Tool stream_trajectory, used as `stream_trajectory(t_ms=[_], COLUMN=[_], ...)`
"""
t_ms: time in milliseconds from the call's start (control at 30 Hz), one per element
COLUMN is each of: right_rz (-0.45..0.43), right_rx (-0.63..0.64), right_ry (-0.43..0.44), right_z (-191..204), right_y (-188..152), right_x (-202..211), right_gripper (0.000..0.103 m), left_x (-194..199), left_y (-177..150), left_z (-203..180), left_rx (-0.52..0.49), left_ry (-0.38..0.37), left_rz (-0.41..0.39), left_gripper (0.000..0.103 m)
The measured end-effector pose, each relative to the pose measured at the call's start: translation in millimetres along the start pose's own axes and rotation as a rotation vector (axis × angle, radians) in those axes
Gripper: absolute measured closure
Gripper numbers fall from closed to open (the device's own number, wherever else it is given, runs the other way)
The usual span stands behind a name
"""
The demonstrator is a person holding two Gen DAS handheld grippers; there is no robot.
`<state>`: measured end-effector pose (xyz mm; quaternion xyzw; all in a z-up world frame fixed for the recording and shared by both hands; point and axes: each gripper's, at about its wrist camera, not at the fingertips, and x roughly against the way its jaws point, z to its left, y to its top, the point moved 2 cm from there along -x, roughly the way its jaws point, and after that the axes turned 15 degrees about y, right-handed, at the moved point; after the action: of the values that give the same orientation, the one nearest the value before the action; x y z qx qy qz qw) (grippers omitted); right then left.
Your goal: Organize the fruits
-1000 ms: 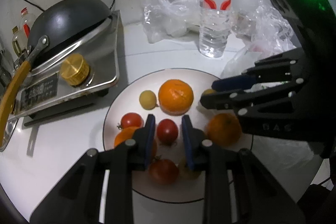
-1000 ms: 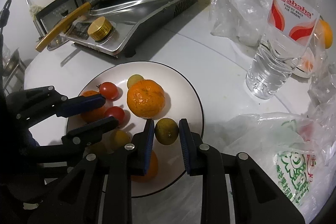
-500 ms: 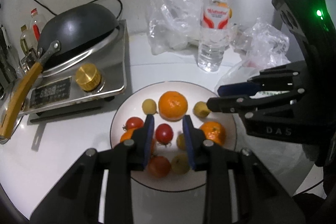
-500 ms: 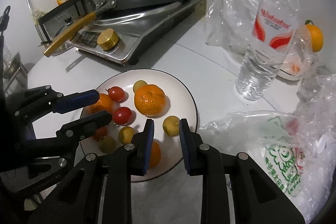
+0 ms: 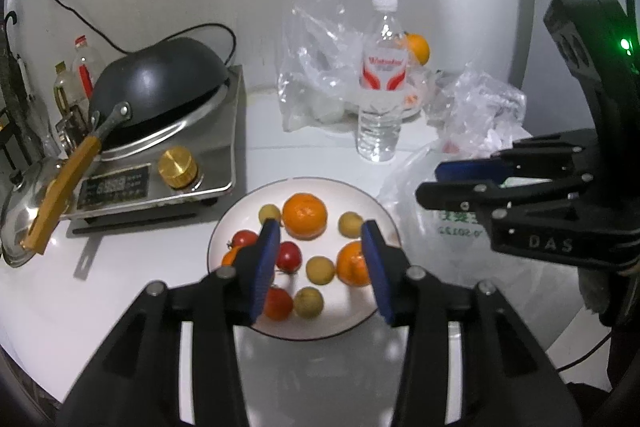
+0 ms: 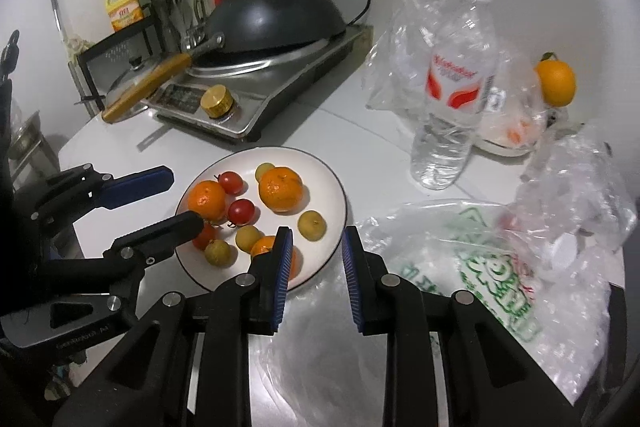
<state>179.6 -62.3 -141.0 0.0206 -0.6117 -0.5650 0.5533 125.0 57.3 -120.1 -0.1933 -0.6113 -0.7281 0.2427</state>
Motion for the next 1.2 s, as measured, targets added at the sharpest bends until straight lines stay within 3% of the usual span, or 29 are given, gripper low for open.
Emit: stream_trajectory(t_ms=[167,233,333,400,500,600,667,767,833,900,1000,1067,1200], right_rz=[-0.033,-0.050,-0.091,-0.113,-0.147,-0.192,-0.214,-0.249,-0.284,-0.312,-0.345,-0.368,-0.436], right_rx=[0.007,0.010,0.012,0.020,0.044,0.049,0.055,0.077,0.094,0.105,0.124,0.131,0.126], right_ry=[-0.018,-0.029,-0.039,-0.054,-0.081,-0.094,-0.106,-0.122,-0.121,-0.127,-0.139,-0.143,-0.159], right_z=[4,6,8,11,18,21,23,30,33,37,43,46,50], right_y=[-5,-7,-7,-6,-5,-5,-4,-3,0,3,6,8,9], right_x=[25,38,57,69,89,108,118,134,144,156,171,178,198], right_gripper=[0.075,0.066,0.063,0.063,0.062,0.052,0.052,0.048,0.041,0.037,0.028,0.028,0.020], left_x=[20,28,46,56,72,90,100,117,128,135,149,158,175], left_y=[5,7,13,16,21,26,29,35,40,44,50,53,60], left_z=[-3,-4,-4,-5,-6,-9,-8,-3,0,2,4,6,8], left_rx=[0.026,0.039,0.068,0.082,0.105,0.111,0.126,0.157,0.176,0.183,0.198,0.216,0.225], left_ry=[0.004,0.002,-0.007,-0.008,0.003,0.060,0.071,0.094,0.108,0.121,0.134,0.135,0.190], left_rz=[-0.031,-0.047,-0.084,-0.108,-0.146,-0.192,-0.217,-0.259,-0.285,-0.301,-0.341,-0.353,-0.396], left_gripper=[0.059,0.059,0.050,0.039,0.033,0.024,0.020,0.019,0.018,0.009,0.008,0.008,0.005])
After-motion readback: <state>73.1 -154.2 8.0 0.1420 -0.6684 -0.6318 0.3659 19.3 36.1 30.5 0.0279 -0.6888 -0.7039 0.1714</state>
